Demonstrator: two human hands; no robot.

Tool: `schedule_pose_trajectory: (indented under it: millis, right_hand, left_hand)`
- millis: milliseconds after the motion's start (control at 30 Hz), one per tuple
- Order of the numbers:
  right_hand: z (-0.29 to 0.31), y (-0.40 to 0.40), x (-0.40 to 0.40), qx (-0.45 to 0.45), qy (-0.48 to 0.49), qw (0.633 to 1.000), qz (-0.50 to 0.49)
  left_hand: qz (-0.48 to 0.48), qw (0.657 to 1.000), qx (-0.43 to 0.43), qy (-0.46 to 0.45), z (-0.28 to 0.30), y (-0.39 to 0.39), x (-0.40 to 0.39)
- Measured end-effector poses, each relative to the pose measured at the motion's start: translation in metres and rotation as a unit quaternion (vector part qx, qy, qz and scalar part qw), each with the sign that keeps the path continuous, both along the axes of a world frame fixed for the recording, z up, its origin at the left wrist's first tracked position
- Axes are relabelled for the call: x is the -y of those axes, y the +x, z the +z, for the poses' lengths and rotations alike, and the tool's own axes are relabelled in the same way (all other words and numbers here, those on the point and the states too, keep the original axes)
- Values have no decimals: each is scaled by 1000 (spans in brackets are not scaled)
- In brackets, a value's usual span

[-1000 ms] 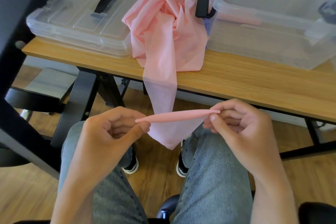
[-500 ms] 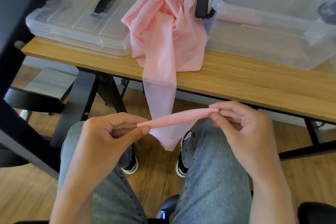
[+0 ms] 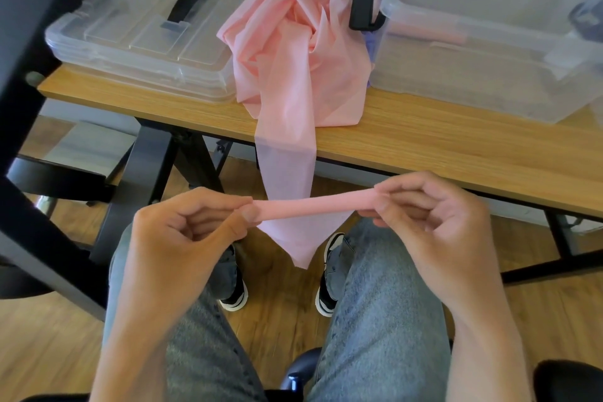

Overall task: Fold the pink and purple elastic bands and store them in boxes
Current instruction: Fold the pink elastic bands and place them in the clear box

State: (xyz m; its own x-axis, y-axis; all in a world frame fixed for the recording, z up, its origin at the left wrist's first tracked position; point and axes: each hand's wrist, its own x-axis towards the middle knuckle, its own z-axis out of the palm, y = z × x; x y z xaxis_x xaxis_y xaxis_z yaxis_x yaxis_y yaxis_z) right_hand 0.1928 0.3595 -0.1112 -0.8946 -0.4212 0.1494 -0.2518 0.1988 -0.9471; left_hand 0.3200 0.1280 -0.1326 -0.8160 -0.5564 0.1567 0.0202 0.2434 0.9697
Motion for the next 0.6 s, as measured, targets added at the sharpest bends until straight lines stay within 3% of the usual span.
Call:
schedule_pose_trajectory:
  millis: [200,367,600]
  right_hand:
    - [-5,-5,-5,-24,97,995,-4]
    - [-13,-7,-6,-43,188,980,45]
    - [-12,-9,-5,-66,102,992,19]
  left_hand:
    - [-33,998,54,15,-3,1,2]
    - [-80,991,99,-30,-9,-1,2]
    - [-49,994,31,-92,-7,-11,0]
